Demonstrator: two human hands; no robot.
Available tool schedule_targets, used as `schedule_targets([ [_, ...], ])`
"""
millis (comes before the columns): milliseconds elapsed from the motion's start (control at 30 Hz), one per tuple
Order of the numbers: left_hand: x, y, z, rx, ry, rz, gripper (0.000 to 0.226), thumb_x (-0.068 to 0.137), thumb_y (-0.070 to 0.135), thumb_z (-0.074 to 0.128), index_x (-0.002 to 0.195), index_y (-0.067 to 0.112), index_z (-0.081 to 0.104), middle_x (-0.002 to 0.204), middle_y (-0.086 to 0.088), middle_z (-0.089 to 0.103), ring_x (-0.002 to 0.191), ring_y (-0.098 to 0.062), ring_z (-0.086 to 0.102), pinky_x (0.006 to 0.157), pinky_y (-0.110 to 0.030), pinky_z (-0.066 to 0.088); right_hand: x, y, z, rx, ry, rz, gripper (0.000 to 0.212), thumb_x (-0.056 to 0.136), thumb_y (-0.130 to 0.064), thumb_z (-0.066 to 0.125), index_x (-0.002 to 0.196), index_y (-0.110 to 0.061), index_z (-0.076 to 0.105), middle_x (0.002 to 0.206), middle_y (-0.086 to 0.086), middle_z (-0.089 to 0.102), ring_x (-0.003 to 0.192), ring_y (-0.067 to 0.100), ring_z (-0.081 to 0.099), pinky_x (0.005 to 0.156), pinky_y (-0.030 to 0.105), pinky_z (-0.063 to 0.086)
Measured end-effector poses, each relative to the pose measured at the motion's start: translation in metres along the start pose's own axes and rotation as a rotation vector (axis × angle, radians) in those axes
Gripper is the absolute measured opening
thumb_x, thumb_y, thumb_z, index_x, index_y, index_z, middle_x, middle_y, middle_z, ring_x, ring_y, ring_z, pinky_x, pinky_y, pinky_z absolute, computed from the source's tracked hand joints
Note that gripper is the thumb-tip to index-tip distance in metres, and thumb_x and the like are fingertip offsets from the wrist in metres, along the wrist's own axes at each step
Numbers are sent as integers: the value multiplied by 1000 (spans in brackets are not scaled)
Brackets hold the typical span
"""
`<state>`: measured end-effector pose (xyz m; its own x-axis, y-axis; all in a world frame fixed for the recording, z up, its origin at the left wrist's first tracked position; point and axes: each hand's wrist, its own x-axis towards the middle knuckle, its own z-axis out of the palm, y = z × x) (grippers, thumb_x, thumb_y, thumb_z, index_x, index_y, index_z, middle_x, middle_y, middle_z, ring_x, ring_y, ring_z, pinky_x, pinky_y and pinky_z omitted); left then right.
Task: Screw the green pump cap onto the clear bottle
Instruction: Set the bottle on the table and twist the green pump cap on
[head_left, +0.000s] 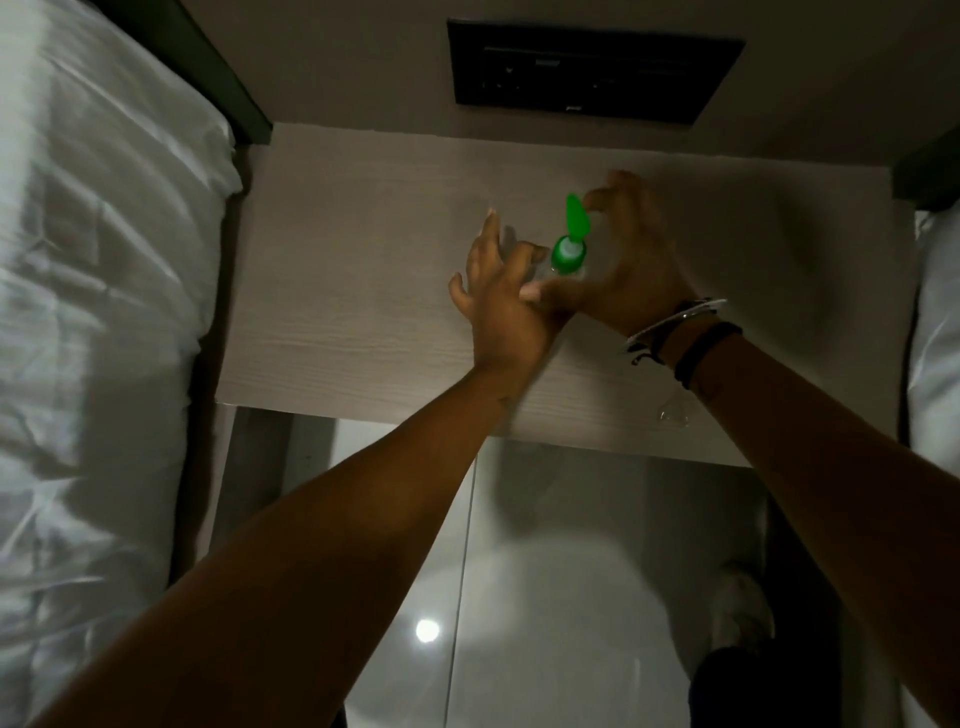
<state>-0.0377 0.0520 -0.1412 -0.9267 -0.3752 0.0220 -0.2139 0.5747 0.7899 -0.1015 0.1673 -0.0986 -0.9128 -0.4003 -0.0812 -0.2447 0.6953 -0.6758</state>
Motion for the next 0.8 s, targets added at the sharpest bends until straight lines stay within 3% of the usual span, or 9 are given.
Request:
schedule_targets([
  [100, 0, -1, 1, -46, -2, 9, 38, 67, 40, 80, 96, 28, 58, 161, -8, 17, 148, -29, 14, 116, -59, 2, -4, 5, -2, 78, -17, -78, 53, 74, -39, 77, 121, -23, 59, 157, 11, 26, 146, 32, 19, 120, 52, 16],
  [167, -1, -2, 3, -70, 3, 22, 35, 67, 42, 78, 94, 29, 58, 162, -8, 14, 150, -28, 7, 114, -57, -4, -2, 5, -3, 70, 53, -70, 41, 72, -38, 78, 107, -19, 67, 153, 10, 34, 144, 32, 24, 119, 52, 19],
  [267, -1, -3, 5, -59, 11, 19, 35, 68, 50, 71, 92, 28, 60, 163, -9, 10, 150, -28, 2, 114, -57, -9, 4, -5, -2, -76, 128, 0, 62, 55, -64, 76, 91, -16, 62, 147, 8, 42, 137, 28, 35, 112, 56, 30],
  [333, -1, -4, 4, -54, 9, 18, 38, 67, 58, 64, 92, 30, 59, 163, -8, 9, 151, -28, -1, 114, -55, -11, 3, -4, 2, -74, 75, 3, 73, 56, -70, 70, 104, -17, 58, 153, 10, 31, 142, 30, 27, 115, 56, 24],
  [400, 1, -6, 4, -64, 12, 27, 38, 67, 58, 66, 92, 31, 59, 163, -9, 8, 151, -27, -3, 113, -51, -15, -1, 5, 3, 39, 11, -28, 62, 71, -55, 70, 122, -23, 55, 159, 11, 18, 147, 30, 15, 117, 60, 18],
  [467, 1, -8, 5, -55, 2, 40, 37, 68, 55, 71, 95, 34, 58, 163, -9, 5, 150, -27, -5, 112, -49, -18, -4, 15, 1, 55, -6, -50, 47, 81, -40, 70, 124, -26, 57, 160, 9, 17, 148, 30, 12, 117, 63, 16],
  [533, 1, -9, 7, -56, 2, 42, 36, 68, 55, 71, 95, 36, 57, 163, -8, 4, 150, -26, -6, 111, -49, -19, -6, 17, 1, 10, 28, -33, 41, 78, -43, 70, 116, -26, 63, 158, 5, 26, 148, 29, 15, 116, 62, 17],
  [633, 0, -8, 8, -63, 13, 10, 35, 67, 52, 71, 93, 34, 57, 163, -7, 5, 150, -26, -6, 111, -52, -17, -5, 7, 1, -103, 160, 1, 53, 63, -65, 69, 100, -27, 68, 154, 3, 35, 145, 30, 22, 113, 65, 18],
  [800, -4, -6, 8, -137, 6, -38, 34, 65, 56, 65, 94, 40, 56, 164, -5, 4, 150, -24, -7, 112, -51, -16, -14, 15, 5, -41, 69, -57, 74, 72, -66, 56, 136, -32, 42, 160, 17, 11, 148, 37, 11, 114, 69, 14],
])
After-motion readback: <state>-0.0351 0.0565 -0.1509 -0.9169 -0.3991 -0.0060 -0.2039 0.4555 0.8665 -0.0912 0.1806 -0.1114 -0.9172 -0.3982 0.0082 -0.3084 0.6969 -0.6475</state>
